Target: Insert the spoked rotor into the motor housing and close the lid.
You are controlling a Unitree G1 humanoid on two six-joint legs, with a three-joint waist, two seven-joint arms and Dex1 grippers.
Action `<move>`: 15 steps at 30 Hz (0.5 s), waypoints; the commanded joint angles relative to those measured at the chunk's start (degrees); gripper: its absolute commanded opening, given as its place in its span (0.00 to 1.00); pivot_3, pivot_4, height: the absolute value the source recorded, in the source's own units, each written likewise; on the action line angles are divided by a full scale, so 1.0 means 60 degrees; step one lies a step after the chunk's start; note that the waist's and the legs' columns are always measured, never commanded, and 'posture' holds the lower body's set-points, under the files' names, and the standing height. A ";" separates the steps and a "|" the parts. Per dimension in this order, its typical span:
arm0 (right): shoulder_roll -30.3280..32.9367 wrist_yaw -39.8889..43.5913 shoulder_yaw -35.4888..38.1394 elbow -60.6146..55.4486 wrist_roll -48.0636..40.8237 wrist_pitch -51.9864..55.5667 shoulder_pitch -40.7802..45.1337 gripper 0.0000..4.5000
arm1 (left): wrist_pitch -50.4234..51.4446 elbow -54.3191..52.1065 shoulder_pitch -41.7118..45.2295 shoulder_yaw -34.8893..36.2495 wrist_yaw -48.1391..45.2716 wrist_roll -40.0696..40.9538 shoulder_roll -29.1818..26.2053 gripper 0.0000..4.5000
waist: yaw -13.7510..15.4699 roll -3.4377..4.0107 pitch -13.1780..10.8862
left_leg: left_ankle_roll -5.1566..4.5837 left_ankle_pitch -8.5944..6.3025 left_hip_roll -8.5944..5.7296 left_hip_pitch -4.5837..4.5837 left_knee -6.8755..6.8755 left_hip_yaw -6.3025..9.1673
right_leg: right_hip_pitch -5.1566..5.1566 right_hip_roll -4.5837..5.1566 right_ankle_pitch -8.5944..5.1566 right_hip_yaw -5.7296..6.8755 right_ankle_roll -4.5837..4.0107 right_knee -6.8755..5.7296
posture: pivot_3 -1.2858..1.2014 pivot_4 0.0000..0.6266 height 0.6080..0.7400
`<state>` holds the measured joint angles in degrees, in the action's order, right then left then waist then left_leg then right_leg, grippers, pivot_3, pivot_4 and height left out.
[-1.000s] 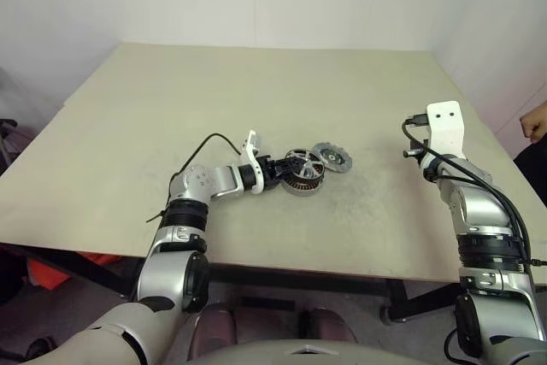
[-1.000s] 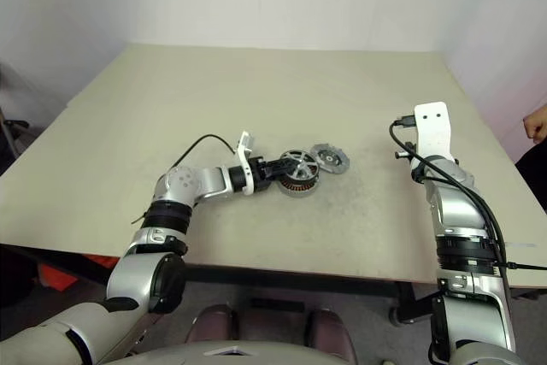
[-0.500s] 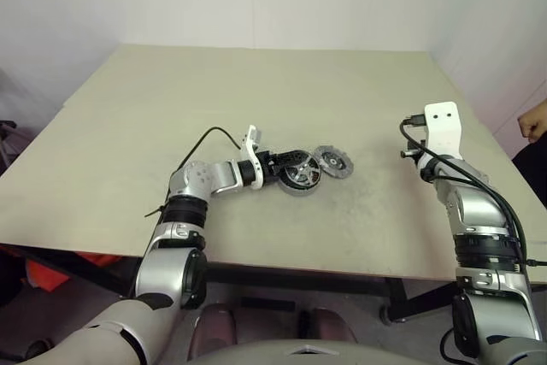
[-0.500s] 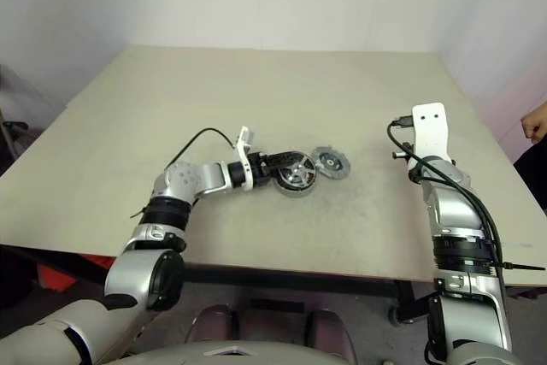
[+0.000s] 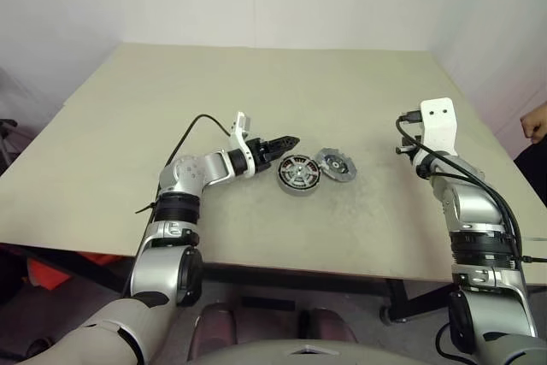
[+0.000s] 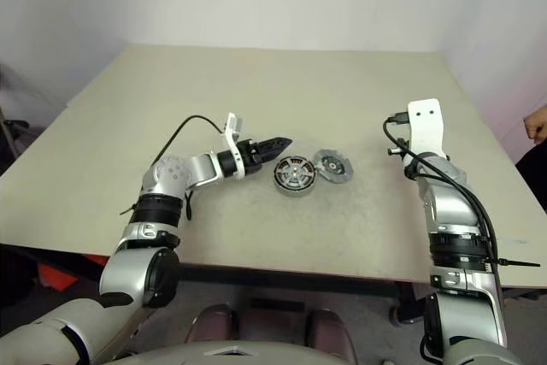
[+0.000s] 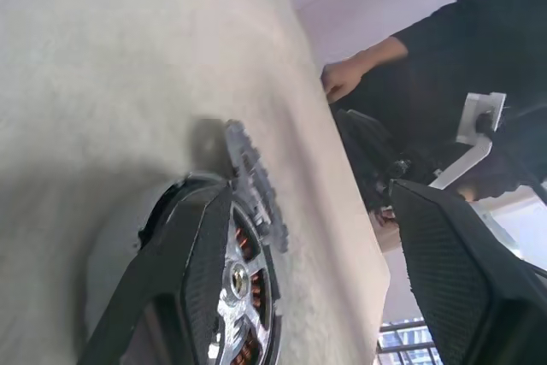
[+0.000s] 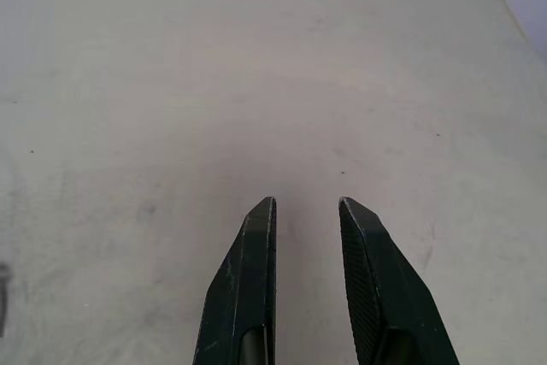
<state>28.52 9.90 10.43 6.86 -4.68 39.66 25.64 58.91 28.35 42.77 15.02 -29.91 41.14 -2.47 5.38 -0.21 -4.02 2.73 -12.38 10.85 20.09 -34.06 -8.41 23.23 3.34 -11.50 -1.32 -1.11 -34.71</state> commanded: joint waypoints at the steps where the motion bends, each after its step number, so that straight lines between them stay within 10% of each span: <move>1: -0.0151 0.0633 -0.0161 -0.1033 -0.0385 -0.0402 0.0090 0.28 | -0.0471 -0.0505 -0.0009 0.0066 -0.0249 -0.0041 -0.0356 0.69 | -0.0018 0.0003 -0.0002 | 0.0000 0.0000 0.0001 0.0000 0.0000 0.0000 | 0.0000 -0.0001 0.0000 0.0000 0.0000 -0.0001 | 0.52 0.00 1.00; 15: -0.1012 0.2630 -0.2461 -0.3432 -0.1138 0.0082 -0.0478 0.28 | -0.3113 -0.0278 -0.0425 -0.0750 -0.1212 -0.1794 -0.2226 0.69 | 0.0024 0.0002 -0.0005 | 0.0003 0.0000 0.0008 -0.0001 0.0008 0.0004 | 0.0004 0.0001 -0.0001 0.0009 0.0001 0.0006 | 0.52 0.00 1.00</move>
<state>22.46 25.10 -3.73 -10.35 -11.09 39.90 22.30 42.27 28.24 39.38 10.80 -35.93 30.99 -15.12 5.52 -0.20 -4.05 2.75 -12.38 10.89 20.09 -34.02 -8.39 23.27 3.35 -11.51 -1.27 -1.10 -34.68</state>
